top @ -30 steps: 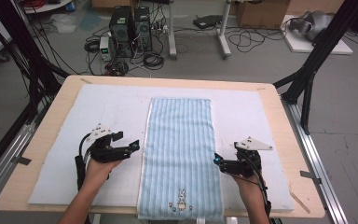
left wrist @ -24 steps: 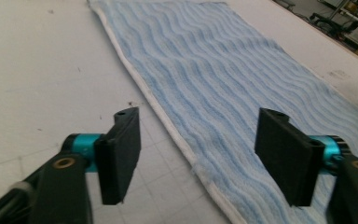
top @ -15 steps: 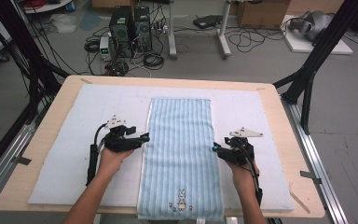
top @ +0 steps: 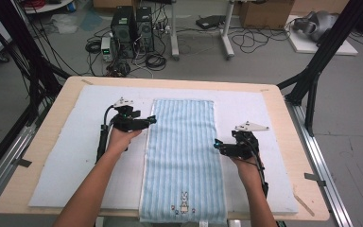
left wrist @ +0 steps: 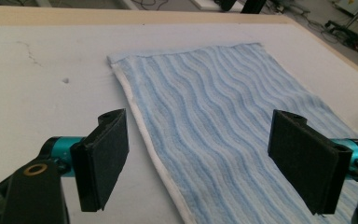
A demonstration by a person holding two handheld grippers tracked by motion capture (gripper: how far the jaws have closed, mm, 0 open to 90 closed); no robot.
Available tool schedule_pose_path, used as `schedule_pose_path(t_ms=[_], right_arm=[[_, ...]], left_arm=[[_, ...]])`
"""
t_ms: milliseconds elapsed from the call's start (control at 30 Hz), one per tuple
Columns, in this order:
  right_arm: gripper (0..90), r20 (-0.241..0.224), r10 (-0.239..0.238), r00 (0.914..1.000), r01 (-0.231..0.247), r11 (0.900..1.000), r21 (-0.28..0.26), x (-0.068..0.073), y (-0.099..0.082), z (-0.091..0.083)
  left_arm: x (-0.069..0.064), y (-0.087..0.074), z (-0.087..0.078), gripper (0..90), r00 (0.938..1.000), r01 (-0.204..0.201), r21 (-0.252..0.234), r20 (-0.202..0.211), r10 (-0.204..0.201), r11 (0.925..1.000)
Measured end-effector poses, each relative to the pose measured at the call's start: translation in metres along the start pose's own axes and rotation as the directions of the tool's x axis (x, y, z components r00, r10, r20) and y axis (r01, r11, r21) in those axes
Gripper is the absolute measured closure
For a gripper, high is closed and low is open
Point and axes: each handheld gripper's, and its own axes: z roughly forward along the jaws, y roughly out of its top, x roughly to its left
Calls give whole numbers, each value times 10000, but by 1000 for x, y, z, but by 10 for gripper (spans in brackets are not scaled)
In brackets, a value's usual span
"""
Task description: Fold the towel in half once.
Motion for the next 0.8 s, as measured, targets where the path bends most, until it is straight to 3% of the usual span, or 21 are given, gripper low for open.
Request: schedule_pose_path(t_ms=[67,133,400,567,700,733,767,800], right_arm=[[146,-59,39,10000,-39,10000,-67,-2,0,1],[137,-218,177,9996,-180,9998,-128,-5,0,1],[134,-223,539,9983,-543,9984,-164,-13,-3,-3],[134,-88,616,9981,-617,9979,-191,-16,-5,-7],[134,-33,644,9979,-644,9978,-135,-19,-6,-4],[134,-5,644,9979,-644,9978,-123,-19,-6,-3],[134,49,667,9978,-667,9978,-45,-20,-6,-1],[135,96,702,9975,-702,9975,-12,-20,-6,1]], left_arm=[[-1,2,7,216,9997,-223,96,-122,224,9997],[0,3,14,224,9981,-194,321,-573,212,9993],[-3,7,48,262,9940,-261,1145,-1022,379,9931],[-5,-1,63,318,9889,-430,1925,-1316,692,9803],[-12,-3,66,375,9713,-1182,2090,-1790,1568,9707],[-13,-3,65,414,9645,-1520,2155,-1807,1924,9646],[-14,-3,65,442,9640,-1762,2149,-1596,2126,9606],[-16,-3,65,528,9605,-2024,2149,-1465,2365,9554]])
